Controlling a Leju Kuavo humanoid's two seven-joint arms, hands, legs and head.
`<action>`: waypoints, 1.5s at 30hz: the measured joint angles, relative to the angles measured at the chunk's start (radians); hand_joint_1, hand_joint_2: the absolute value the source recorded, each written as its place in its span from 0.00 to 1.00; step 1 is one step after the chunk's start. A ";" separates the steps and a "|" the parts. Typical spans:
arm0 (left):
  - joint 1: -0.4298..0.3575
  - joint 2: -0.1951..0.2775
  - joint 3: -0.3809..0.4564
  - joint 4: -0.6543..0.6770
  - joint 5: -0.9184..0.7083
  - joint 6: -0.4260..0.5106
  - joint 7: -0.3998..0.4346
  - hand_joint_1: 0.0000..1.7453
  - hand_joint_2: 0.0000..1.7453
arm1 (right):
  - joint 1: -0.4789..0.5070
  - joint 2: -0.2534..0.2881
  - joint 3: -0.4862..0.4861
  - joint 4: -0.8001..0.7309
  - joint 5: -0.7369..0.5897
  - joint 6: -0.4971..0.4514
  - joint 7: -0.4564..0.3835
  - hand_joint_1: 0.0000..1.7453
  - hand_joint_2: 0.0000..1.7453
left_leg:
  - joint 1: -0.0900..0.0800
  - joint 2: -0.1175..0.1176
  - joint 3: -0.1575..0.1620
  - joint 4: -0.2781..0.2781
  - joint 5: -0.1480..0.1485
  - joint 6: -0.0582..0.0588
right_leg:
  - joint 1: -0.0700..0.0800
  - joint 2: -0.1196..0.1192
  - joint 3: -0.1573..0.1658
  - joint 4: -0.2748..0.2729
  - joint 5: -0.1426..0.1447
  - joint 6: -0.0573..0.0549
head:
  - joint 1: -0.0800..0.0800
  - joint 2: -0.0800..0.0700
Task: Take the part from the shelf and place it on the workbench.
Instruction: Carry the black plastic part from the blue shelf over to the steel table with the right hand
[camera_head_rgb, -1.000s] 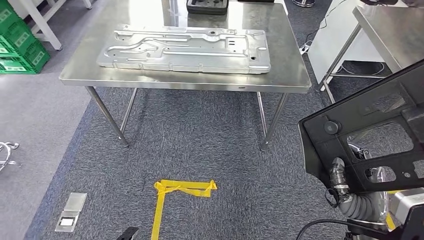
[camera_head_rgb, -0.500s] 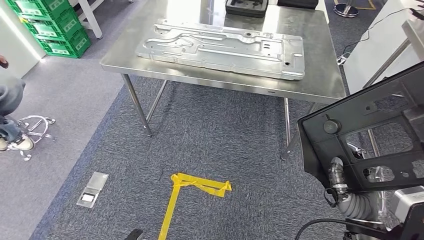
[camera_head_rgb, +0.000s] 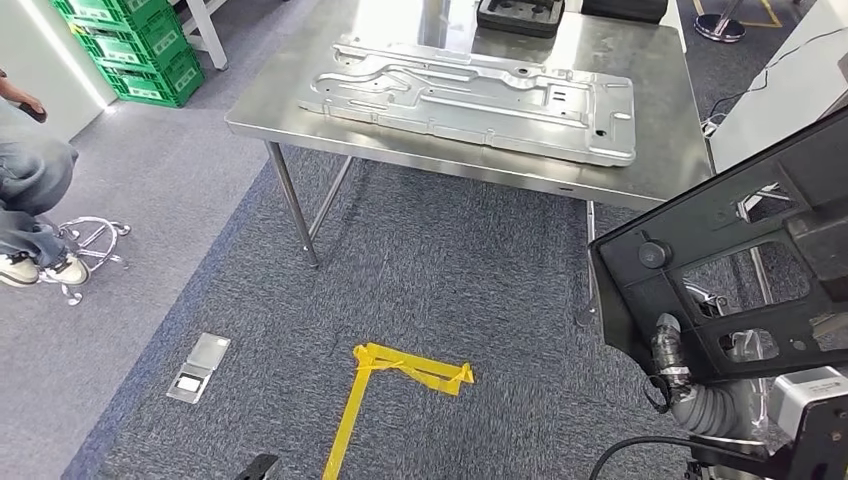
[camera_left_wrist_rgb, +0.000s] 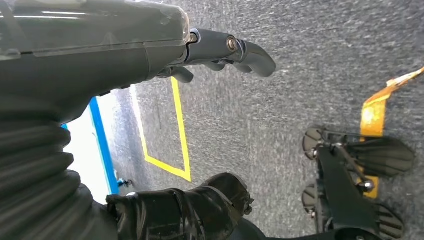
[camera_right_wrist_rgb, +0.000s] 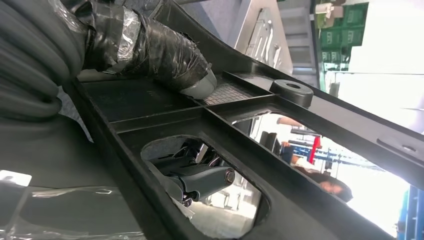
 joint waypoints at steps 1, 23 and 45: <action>0.001 0.000 0.000 0.000 -0.001 0.000 0.000 0.00 1.00 | 0.000 -0.001 0.000 0.000 0.002 0.001 0.001 1.00 1.00 | 0.002 -0.001 0.001 -0.003 0.000 -0.007 | 0.000 -0.001 0.002 -0.006 0.001 -0.002 | 0.000 0.000; 0.002 0.004 -0.017 0.000 -0.010 0.000 -0.001 0.00 1.00 | 0.030 0.007 0.023 -0.008 0.041 -0.017 0.011 1.00 1.00 | 0.001 0.018 0.007 -0.001 -0.009 0.029 | -0.004 -0.007 -0.121 0.287 -0.139 0.037 | 0.001 0.000; 0.007 0.017 -0.032 0.001 -0.031 -0.003 0.002 0.00 1.00 | -0.020 0.004 0.050 -0.009 0.151 0.020 0.111 1.00 1.00 | -0.008 0.024 -0.049 0.017 0.015 -0.005 | 0.008 0.004 0.051 -0.014 -0.031 -0.012 | 0.002 0.000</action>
